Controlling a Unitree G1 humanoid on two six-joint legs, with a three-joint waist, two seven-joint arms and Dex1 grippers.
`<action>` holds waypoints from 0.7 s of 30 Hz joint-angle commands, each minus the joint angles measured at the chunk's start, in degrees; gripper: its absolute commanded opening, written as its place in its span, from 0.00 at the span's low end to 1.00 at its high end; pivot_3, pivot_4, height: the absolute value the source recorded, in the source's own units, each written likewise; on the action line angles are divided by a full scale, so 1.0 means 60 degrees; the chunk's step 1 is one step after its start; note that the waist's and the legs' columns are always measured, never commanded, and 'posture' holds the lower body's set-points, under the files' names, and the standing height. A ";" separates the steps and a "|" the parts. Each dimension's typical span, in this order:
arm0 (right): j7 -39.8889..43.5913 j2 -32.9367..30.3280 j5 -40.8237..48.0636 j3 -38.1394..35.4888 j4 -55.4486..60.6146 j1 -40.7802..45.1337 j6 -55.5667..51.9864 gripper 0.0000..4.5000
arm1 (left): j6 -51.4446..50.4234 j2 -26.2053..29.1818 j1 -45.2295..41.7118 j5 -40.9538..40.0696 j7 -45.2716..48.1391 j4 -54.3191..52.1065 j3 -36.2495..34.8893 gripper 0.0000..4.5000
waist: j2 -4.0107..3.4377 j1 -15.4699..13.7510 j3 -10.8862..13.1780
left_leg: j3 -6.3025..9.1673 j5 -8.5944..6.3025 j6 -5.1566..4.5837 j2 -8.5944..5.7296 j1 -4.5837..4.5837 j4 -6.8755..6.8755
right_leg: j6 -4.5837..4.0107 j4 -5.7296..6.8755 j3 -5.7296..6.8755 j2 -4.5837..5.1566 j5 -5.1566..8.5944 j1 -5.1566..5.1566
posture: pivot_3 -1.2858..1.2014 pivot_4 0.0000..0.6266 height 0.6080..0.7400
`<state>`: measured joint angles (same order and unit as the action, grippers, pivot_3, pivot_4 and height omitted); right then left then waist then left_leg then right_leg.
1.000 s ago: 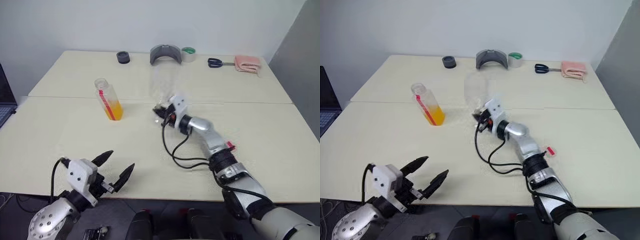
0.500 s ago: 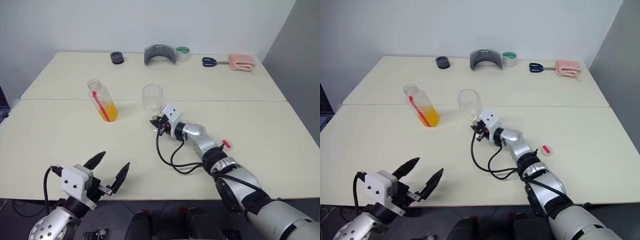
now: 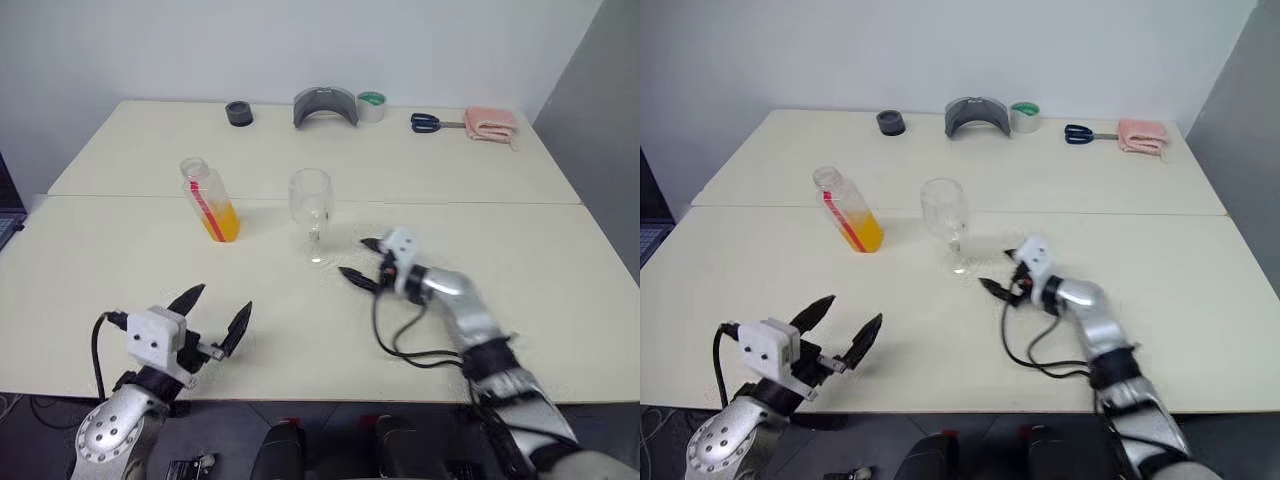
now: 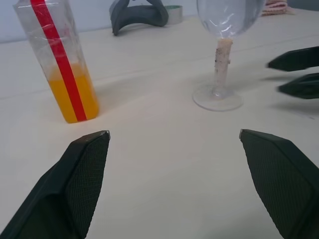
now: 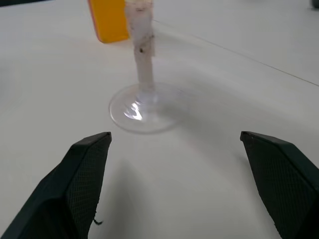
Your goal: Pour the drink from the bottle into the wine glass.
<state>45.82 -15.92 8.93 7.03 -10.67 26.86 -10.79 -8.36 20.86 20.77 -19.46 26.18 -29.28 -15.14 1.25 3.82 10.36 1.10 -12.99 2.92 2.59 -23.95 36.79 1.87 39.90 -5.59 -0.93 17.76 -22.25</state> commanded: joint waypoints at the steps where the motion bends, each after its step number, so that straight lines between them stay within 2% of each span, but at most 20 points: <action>1: 0.0323 -0.0932 0.1484 -0.0539 0.3706 -0.0582 -0.2225 1.00 | -0.0222 -0.0134 -0.0380 0.0098 -0.0561 -0.0078 -0.0102 1.00 | 0.0003 0.0018 0.0000 | 0.0010 0.0000 0.0001 0.0000 0.0001 0.0001 | 0.0002 0.0000 0.0005 -0.0003 0.0001 0.0001 | 0.52 0.24 1.00; 5: 0.0600 -0.2582 0.3429 -0.1356 0.6556 -0.1306 -0.4680 1.00 | -0.0478 -0.0252 -0.1259 0.0367 -0.1277 0.0357 -0.0214 1.00 | 0.0014 -0.0062 -0.0003 | 0.0024 0.0000 0.0000 -0.0005 0.0006 0.0006 | 0.0038 -0.0002 0.0026 -0.0043 0.0024 0.0015 | 0.52 0.24 1.00; 10: 0.0387 -0.3929 0.5146 -0.2231 0.7930 -0.1159 -0.6548 1.00 | -0.0540 -0.0290 -0.2547 0.0948 -0.2009 0.1444 -0.0112 1.00 | 0.0024 -0.0078 -0.0002 | 0.0014 0.0000 0.0000 -0.0003 0.0009 0.0017 | 0.0043 -0.0008 0.0023 -0.0058 0.0026 0.0020 | 0.52 0.24 1.00; 16: -0.0649 -0.4116 0.6160 -0.2452 0.8259 -0.0220 -0.7684 1.00 | -0.0531 -0.0382 -0.3910 0.1425 -0.2388 0.2589 0.0233 1.00 | 0.0033 -0.0099 0.0002 | 0.0003 0.0000 0.0000 -0.0004 0.0003 0.0020 | 0.0042 -0.0007 0.0024 -0.0059 0.0024 0.0017 | 0.52 0.24 1.00; 21: -0.1371 -0.4023 0.6596 -0.2421 0.8361 0.0015 -0.8023 1.00 | -0.0480 -0.0445 -0.4719 0.1505 -0.2448 0.3306 0.0370 1.00 | 0.0036 -0.0128 0.0002 | 0.0003 0.0000 0.0000 -0.0008 -0.0011 0.0018 | 0.0005 -0.0015 0.0026 -0.0055 0.0001 0.0014 | 0.52 0.24 1.00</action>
<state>39.03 -40.01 47.02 -6.04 37.76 25.92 -58.55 -12.15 18.26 -6.15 -10.99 11.86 -9.79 -13.15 1.47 3.05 10.37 1.13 -12.99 2.92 2.55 -24.04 36.89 1.90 39.78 -5.42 -1.25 17.77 -22.18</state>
